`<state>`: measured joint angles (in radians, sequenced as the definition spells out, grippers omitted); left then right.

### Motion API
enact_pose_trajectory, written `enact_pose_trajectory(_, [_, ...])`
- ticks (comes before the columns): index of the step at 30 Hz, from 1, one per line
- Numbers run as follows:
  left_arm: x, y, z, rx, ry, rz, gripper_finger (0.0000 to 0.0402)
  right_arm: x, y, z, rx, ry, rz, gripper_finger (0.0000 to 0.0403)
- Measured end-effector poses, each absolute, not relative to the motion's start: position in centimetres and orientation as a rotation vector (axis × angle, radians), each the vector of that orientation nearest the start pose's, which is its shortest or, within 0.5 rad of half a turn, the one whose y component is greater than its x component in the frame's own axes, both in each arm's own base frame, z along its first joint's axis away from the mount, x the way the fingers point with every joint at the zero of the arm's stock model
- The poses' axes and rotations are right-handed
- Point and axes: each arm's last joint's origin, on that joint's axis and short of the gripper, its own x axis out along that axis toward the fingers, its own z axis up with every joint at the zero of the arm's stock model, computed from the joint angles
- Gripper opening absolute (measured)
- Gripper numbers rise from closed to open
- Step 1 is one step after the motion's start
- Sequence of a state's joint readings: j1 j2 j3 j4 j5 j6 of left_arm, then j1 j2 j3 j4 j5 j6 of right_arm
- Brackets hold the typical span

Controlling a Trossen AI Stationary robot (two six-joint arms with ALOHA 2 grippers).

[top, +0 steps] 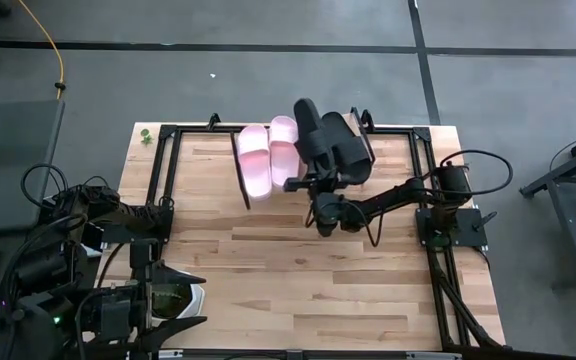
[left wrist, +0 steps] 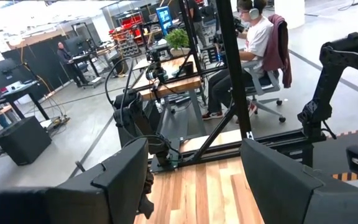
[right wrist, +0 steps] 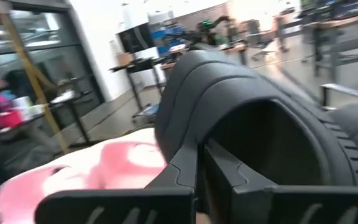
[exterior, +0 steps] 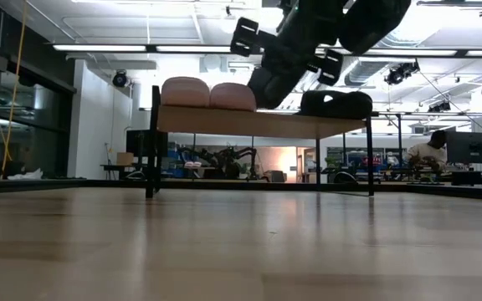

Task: Pick and place slides into the shelf
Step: Put the black slipper on the shelf

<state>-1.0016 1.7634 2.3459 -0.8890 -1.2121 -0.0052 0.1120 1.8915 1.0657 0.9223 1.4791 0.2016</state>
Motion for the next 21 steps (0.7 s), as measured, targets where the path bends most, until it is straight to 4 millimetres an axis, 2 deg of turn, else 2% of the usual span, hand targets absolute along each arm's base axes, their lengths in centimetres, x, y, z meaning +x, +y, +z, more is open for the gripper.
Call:
enact_pose_trajectory(7, [19.35,-25.21,52.43,0.263,0.135,0.209,0.0246,38.84,0.99,22.42,0.266,-0.229,-1.217,0.0000])
enact_pose_trajectory(21, [19.35,-25.21,52.43,0.258,0.134,0.210,0.0246,39.02,0.88,22.79,0.230,-0.224,-1.134,0.0007])
